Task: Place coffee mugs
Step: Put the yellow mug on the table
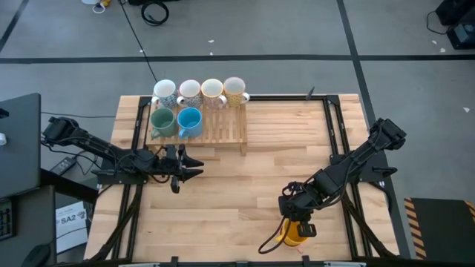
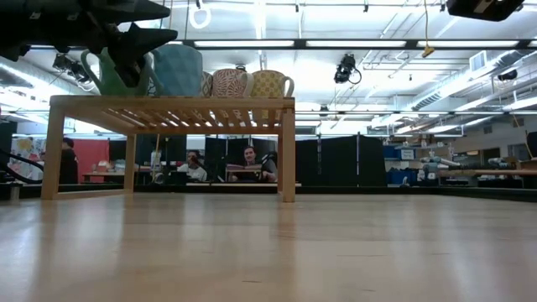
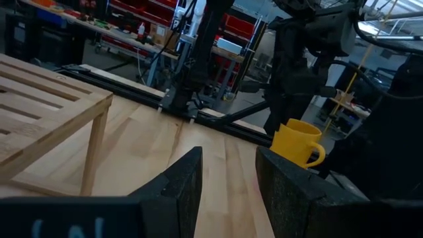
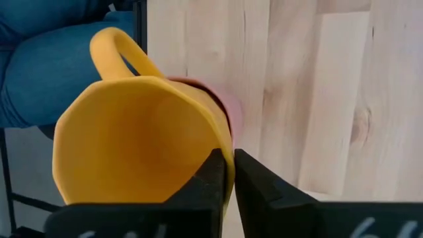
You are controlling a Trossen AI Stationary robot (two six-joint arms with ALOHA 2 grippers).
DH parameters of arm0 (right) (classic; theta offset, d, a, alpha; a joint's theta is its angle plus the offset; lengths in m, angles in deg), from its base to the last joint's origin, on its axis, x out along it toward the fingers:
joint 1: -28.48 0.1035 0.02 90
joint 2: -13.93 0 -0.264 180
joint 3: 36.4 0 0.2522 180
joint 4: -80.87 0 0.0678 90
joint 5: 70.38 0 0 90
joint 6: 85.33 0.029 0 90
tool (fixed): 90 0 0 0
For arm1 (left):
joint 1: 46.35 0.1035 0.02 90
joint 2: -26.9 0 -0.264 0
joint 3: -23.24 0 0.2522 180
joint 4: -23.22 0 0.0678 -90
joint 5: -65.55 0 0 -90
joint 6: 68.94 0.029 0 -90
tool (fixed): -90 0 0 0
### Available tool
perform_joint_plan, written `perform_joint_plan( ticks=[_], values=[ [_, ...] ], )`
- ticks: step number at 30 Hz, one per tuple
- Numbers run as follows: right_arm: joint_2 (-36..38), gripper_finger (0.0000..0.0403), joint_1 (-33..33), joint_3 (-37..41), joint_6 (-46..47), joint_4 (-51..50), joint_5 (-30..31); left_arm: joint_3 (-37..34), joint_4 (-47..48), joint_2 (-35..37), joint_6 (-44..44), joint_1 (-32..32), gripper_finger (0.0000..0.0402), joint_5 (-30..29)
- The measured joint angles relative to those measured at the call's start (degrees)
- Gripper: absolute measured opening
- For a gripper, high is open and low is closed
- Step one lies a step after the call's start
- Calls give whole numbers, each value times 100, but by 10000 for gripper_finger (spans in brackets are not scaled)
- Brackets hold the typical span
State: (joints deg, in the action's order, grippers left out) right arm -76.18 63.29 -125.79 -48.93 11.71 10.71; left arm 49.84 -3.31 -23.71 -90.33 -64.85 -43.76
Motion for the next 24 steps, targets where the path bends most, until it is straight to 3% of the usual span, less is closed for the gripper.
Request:
perform_joint_plan(
  ticks=[10,17,24],
  values=[
    [53,21,-15,-100,7,-169,-171,0,0,0,15,0,148,0],
    [72,25,-104,-806,-127,-773,-173,0,-2,0,13,0,148,0],
    [78,24,-444,-1542,-929,-1160,-73,0,-2,0,-6,0,148,0]
  ],
)
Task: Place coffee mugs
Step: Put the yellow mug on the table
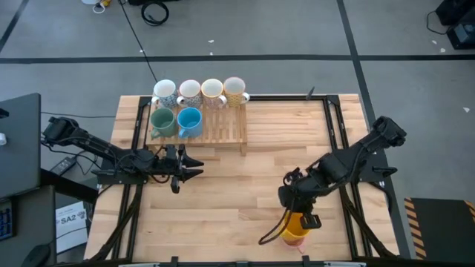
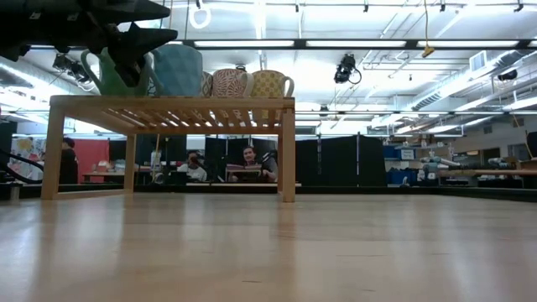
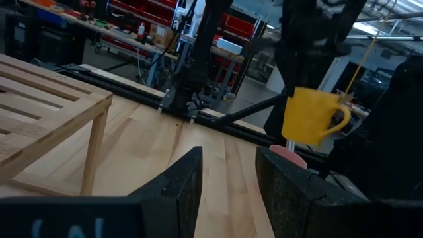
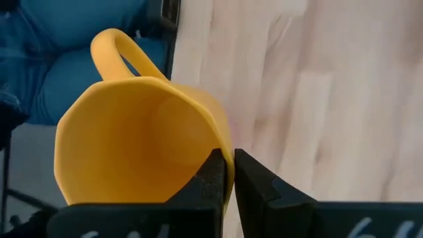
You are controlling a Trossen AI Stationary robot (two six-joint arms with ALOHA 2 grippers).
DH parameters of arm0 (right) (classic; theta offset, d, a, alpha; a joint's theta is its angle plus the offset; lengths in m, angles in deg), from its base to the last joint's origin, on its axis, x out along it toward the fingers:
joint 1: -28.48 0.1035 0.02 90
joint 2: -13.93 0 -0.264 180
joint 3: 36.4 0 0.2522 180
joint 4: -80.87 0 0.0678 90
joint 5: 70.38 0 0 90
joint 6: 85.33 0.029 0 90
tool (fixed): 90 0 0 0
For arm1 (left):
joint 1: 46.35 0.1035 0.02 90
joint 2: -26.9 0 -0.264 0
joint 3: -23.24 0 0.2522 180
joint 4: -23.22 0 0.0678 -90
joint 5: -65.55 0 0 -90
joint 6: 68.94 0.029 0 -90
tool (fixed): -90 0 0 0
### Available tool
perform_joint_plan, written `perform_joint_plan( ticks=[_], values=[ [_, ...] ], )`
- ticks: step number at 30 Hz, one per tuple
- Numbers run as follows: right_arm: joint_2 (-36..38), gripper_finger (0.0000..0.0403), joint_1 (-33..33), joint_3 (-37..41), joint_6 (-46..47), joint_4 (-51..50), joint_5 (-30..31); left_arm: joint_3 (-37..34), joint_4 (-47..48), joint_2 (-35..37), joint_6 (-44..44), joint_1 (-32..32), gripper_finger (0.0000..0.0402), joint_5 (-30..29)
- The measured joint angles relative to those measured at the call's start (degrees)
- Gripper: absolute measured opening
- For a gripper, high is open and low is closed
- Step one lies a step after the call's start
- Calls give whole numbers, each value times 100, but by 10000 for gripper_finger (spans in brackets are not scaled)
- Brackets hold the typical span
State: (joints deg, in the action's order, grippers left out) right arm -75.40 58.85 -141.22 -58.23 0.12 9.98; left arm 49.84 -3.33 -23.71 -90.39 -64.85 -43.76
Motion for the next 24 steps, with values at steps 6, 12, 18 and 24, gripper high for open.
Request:
perform_joint_plan(
  ticks=[6,12,18,24],
  values=[
    [6,25,-578,-314,-1048,-12,517,0,-18,0,7,-1,148,0],
    [-58,26,-1295,-294,-1714,-55,890,325,-28,-305,374,-147,148,-109],
    [-154,26,-1813,40,-2125,83,863,1246,-37,-1265,1343,-394,148,-274],
    [-162,26,-1999,596,-2431,260,851,2064,-16,-2192,1837,-503,148,-416]
  ],
)
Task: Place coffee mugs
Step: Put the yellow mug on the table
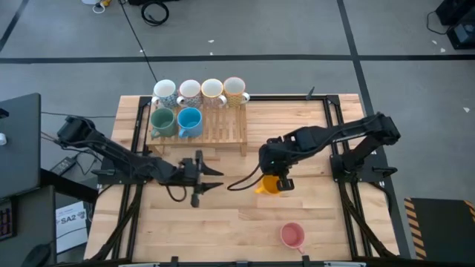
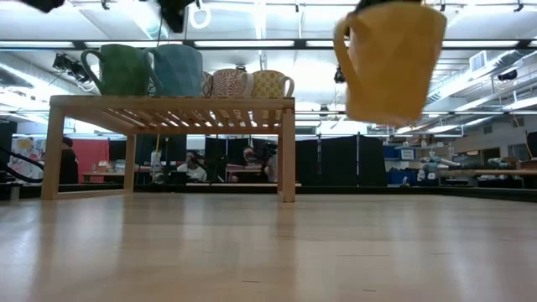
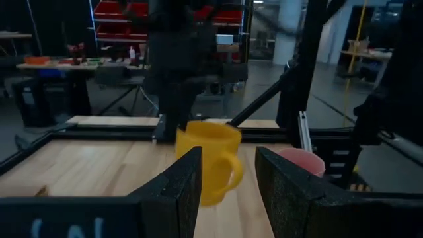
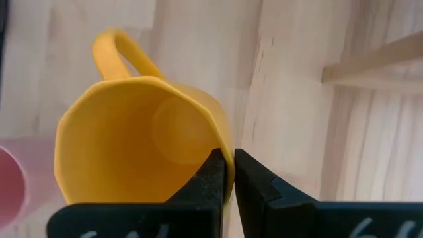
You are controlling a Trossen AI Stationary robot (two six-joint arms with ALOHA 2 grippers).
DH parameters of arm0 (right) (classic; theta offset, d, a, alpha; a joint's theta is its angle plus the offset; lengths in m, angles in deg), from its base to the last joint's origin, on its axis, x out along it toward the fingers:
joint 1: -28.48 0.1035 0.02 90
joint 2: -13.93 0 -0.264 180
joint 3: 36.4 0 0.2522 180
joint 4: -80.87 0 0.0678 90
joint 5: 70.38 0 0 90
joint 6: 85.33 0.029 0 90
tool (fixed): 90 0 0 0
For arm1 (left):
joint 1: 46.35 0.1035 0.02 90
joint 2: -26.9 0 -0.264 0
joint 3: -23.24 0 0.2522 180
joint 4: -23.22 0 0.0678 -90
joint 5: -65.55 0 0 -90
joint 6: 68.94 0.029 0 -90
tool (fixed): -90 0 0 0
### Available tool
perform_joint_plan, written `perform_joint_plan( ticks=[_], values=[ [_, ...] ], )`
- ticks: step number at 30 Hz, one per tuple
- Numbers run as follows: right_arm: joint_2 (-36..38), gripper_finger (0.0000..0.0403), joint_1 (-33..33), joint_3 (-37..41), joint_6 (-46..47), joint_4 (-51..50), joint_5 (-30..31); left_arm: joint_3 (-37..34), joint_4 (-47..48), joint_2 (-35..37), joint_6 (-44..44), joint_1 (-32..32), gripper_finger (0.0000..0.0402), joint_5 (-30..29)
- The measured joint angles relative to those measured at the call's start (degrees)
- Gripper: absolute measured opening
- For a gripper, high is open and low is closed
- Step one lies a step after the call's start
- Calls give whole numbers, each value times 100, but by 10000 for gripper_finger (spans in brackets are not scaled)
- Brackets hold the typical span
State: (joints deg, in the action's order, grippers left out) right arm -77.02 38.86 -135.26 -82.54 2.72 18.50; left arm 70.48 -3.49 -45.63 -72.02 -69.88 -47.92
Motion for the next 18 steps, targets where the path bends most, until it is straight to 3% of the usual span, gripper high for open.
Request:
perform_joint_plan(
  ticks=[18],
  values=[
    [3,27,-237,1227,-300,790,-178,1292,1,-2101,-96,33,148,-218]
  ],
)
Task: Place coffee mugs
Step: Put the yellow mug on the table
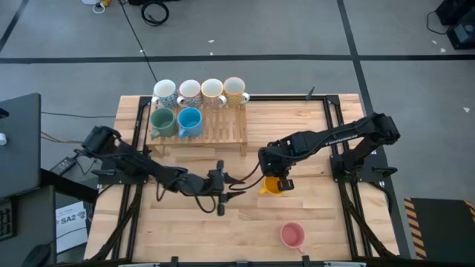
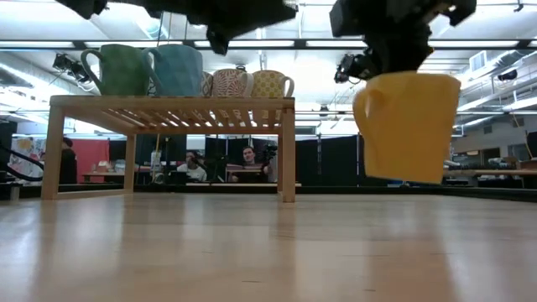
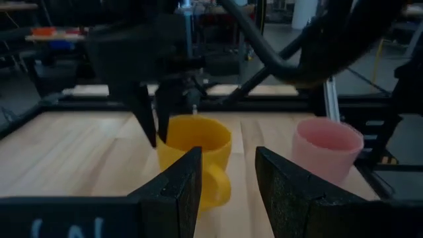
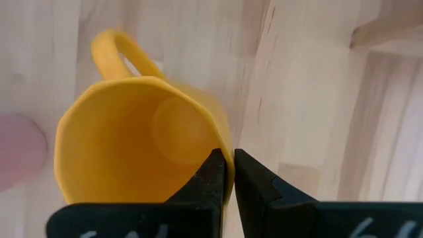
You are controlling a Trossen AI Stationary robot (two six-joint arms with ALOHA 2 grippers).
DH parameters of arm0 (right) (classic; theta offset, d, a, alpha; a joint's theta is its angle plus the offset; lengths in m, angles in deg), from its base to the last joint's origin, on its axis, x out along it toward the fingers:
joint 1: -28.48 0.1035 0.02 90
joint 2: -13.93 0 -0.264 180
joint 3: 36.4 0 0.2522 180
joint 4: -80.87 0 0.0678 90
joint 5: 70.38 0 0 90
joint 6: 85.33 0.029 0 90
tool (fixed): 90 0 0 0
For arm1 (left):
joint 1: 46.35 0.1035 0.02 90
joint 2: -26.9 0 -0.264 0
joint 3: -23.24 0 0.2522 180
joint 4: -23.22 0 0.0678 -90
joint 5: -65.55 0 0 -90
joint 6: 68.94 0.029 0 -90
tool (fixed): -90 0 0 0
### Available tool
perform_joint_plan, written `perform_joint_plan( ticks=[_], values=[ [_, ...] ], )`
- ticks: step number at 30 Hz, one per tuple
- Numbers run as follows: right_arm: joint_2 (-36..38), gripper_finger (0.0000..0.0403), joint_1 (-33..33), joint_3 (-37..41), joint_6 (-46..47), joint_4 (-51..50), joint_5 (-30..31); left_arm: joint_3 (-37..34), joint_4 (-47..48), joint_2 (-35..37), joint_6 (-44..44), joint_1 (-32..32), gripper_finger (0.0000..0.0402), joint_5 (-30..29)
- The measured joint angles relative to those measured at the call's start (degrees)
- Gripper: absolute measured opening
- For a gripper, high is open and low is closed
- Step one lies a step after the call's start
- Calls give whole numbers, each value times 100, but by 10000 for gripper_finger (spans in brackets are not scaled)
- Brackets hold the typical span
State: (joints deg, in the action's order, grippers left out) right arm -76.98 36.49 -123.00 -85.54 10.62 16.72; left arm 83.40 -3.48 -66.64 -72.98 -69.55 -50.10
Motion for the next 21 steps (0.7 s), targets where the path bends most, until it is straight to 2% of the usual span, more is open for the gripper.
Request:
perform_joint_plan(
  ticks=[7,21],
  values=[
    [2,28,-2,337,-2,92,7,18,58,-299,-382,0,148,0],
    [3,35,-2,721,-2,294,9,10,265,-301,-555,0,148,39]
  ],
)
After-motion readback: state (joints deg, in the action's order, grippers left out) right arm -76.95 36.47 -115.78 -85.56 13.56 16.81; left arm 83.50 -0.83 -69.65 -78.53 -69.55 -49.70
